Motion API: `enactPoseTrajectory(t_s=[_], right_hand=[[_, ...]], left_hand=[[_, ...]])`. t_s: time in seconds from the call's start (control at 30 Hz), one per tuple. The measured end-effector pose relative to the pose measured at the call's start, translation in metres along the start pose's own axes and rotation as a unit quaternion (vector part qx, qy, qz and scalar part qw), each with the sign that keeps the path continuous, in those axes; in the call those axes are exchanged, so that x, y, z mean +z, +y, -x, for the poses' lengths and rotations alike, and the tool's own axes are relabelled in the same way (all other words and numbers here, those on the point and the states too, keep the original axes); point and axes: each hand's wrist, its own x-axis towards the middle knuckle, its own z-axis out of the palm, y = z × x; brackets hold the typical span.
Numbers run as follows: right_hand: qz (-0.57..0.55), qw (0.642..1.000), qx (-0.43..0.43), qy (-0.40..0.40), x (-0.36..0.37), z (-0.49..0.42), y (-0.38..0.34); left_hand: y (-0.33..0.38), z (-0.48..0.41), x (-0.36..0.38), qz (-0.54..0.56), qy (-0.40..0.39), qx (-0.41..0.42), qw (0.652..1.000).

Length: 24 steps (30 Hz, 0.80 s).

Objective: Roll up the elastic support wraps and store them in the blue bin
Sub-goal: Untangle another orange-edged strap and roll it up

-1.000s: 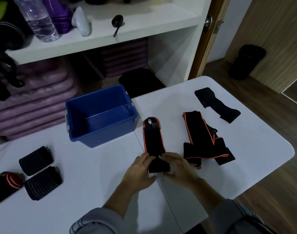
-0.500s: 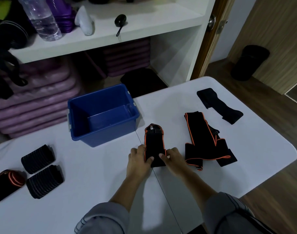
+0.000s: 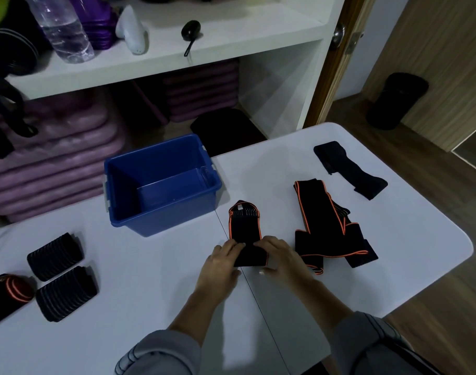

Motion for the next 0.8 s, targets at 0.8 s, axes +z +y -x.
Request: enactPoseTrajectory(t_s=[0.8], right_hand=[[-0.240,0.950,0.195,0.048,0.014,-0.011,-0.028]], left_hand=[[0.009,-0.004,-0.008,0.291,0.076,-0.265,0.916]])
